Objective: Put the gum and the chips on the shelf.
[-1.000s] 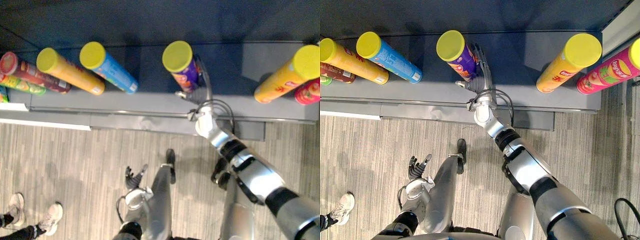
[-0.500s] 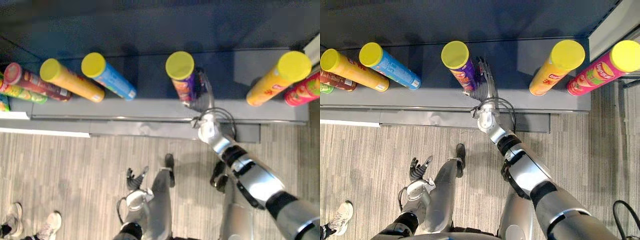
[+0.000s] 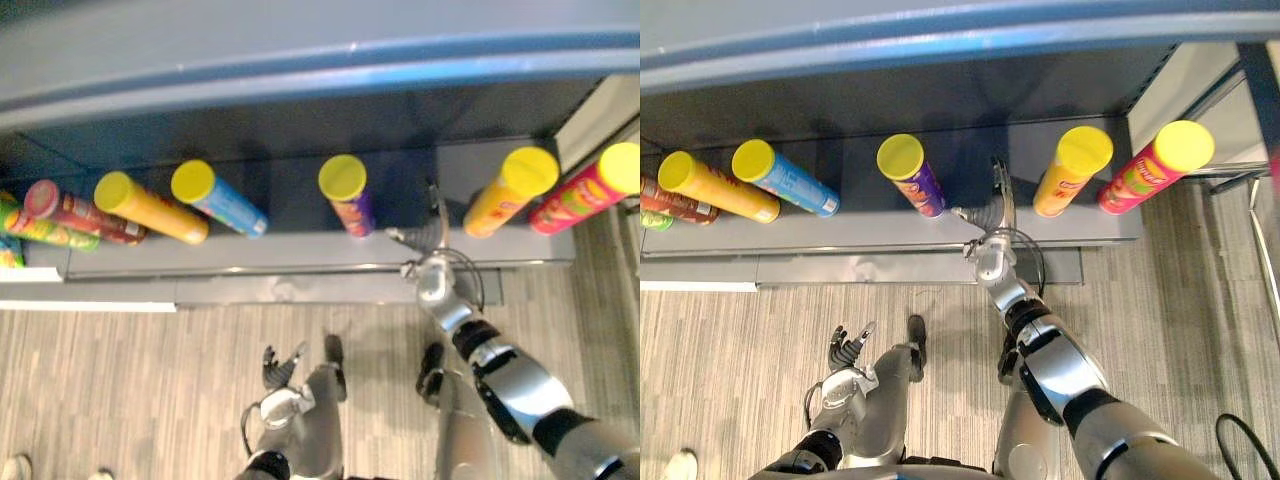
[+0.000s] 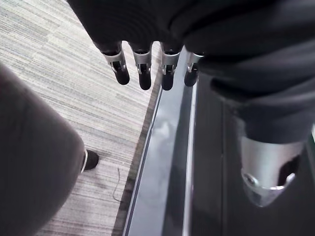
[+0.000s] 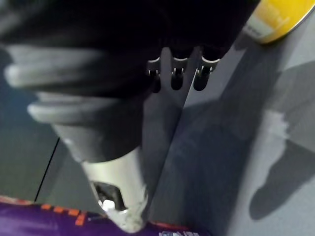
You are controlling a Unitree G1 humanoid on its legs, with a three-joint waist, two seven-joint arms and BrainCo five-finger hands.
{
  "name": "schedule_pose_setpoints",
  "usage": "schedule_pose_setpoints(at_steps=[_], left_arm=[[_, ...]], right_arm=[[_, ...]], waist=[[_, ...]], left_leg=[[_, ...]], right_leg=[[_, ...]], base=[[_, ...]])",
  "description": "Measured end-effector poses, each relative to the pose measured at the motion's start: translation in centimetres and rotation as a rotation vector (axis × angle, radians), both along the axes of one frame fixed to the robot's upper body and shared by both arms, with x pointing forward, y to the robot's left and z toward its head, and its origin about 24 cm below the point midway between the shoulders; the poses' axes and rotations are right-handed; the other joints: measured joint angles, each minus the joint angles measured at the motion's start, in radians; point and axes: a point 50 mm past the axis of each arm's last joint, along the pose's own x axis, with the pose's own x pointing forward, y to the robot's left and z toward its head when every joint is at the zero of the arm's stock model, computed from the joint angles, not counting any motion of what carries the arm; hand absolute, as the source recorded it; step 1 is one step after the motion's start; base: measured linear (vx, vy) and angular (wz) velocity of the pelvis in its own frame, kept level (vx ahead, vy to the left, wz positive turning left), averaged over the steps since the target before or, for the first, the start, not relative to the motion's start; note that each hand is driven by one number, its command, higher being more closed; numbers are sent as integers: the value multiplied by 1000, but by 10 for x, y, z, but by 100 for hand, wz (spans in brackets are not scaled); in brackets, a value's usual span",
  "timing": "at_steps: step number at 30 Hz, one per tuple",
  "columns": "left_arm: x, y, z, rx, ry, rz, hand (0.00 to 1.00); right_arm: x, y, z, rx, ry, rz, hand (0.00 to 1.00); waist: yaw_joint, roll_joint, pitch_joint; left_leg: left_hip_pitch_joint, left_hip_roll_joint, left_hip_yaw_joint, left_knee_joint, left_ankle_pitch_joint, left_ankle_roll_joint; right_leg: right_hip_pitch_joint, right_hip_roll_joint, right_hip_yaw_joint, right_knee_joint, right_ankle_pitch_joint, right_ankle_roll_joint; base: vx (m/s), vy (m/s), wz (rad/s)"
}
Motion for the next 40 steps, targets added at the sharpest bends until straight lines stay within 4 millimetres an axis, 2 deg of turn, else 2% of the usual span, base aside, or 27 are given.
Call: schedule_pose_setpoints(at_steps=[3,6,8,10,12,17,21,24,27,34,40], left_arm=[[-7,-2,-6,-12,34,-19,0],[-22,0,-15,-37,86,-32,0],[-41,3,-25,-52,146,-26,0],[-49,5,-28,-54,167,-29,0],[-56,10,-31,-55,191,-46,0],[-68,20,-35,-59,206,-103,0],[-79,28,-38,-73,228,-110,0],[-97,34,-44,-89,288,-103,0],[-115,39,-50,-146,332,-20,0],[-132,42,-55,-217,363,123,0],[-144,39,-60,-309,376,257,0]], right_arm=[[-14,-5,-21,81,44,-8,0],[-38,-15,-46,168,100,-34,0],[-68,-26,-82,192,209,-60,0],[-86,-30,-100,193,276,-62,0],[-112,-36,-123,190,369,-52,0],[-151,-41,-141,181,460,26,0],[-180,-42,-160,186,582,81,0],[-205,-45,-176,189,692,113,0],[-231,-59,-193,170,819,90,0],[-254,-87,-212,191,941,-83,0],[-265,-96,-224,427,1016,-252,0]], waist=[[-13,-11,-16],[-30,-24,-63],[-33,-38,-135],[-47,-41,-155],[-63,-50,-176],[-86,-70,-202],[-86,-82,-235],[-92,-87,-262],[-107,-87,-291],[-115,-88,-320],[-117,-84,-321]], left_leg=[[88,-1,19,-83,25,-6],[169,0,35,-170,53,-21],[233,1,59,-262,85,-29],[269,1,63,-301,95,-30],[297,-4,73,-323,97,-30],[329,-22,88,-338,97,-30],[343,-28,96,-349,96,-27],[369,-32,119,-363,93,-18],[383,-39,138,-381,89,-18],[422,-52,142,-405,88,-16],[474,-63,141,-423,90,-11]], right_leg=[[69,11,-1,-53,10,7],[135,28,-4,-114,22,13],[187,53,1,-199,48,17],[229,66,2,-250,69,21],[275,76,8,-324,105,29],[335,75,24,-424,161,41],[363,80,30,-471,179,45],[381,84,49,-496,191,49],[383,81,64,-510,198,55],[418,77,72,-535,206,60],[470,69,60,-545,208,55]], base=[[157,-6,-9],[121,-2,-5],[154,8,-16],[124,42,-10],[75,75,-11],[14,62,-8],[-8,10,-3],[-14,3,-20],[3,11,-14],[32,9,-4],[47,11,3]])
